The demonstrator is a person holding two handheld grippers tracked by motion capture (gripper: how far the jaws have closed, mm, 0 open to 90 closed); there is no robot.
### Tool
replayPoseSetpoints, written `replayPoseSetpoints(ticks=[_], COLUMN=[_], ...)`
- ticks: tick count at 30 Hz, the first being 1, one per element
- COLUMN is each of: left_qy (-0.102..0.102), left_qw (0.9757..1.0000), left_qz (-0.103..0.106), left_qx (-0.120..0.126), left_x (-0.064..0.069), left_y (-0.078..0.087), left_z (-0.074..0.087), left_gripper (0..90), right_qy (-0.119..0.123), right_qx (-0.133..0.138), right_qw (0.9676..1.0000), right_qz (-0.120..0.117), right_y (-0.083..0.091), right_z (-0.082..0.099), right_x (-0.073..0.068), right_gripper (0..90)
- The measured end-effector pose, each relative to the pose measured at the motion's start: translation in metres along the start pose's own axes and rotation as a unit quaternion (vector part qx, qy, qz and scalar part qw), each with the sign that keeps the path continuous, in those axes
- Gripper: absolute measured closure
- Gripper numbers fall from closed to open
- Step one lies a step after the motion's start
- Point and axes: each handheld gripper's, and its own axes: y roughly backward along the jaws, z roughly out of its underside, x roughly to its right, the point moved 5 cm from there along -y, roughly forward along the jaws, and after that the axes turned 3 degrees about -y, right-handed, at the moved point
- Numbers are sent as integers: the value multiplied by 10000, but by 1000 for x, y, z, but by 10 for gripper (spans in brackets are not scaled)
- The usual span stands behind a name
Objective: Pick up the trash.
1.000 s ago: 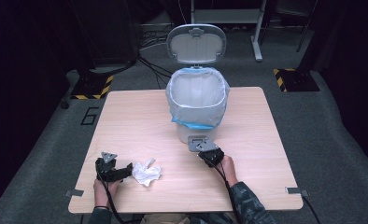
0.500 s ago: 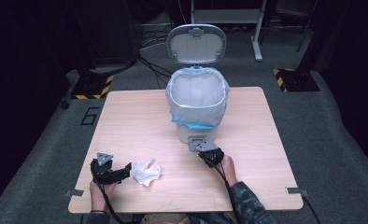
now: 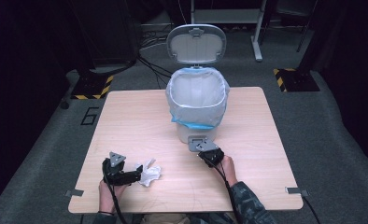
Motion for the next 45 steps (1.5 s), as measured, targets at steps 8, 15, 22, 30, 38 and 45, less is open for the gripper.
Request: replayPoseSetpoints(ticks=[8,15,22,30,38,45], left_qy=[-175,-293,-145,-158,-116,-178], left_qw=[9993,9988,9996,9991,9989,9989], left_qz=[69,-77,167,397,446,430], left_qx=[-318,-379,-177,-84,-61,94], left_x=[24,31,31,30,26,18], left_y=[-15,-27,-28,-29,-25,-16], left_z=[12,19,21,21,14,-2], left_gripper=[54,220,513,837,855,855], right_qy=[-12,-8,-3,-21,-25,6], right_qx=[-2,-1,2,1,8,14], right_qw=[10000,10000,10000,10000,10000,10000], right_qz=[-11,-10,-21,-50,-44,-44], right_y=[0,0,0,0,0,0], right_z=[0,0,0,0,0,0], right_x=[0,0,0,0,0,1], right_gripper=[900,900,900,900,900,900])
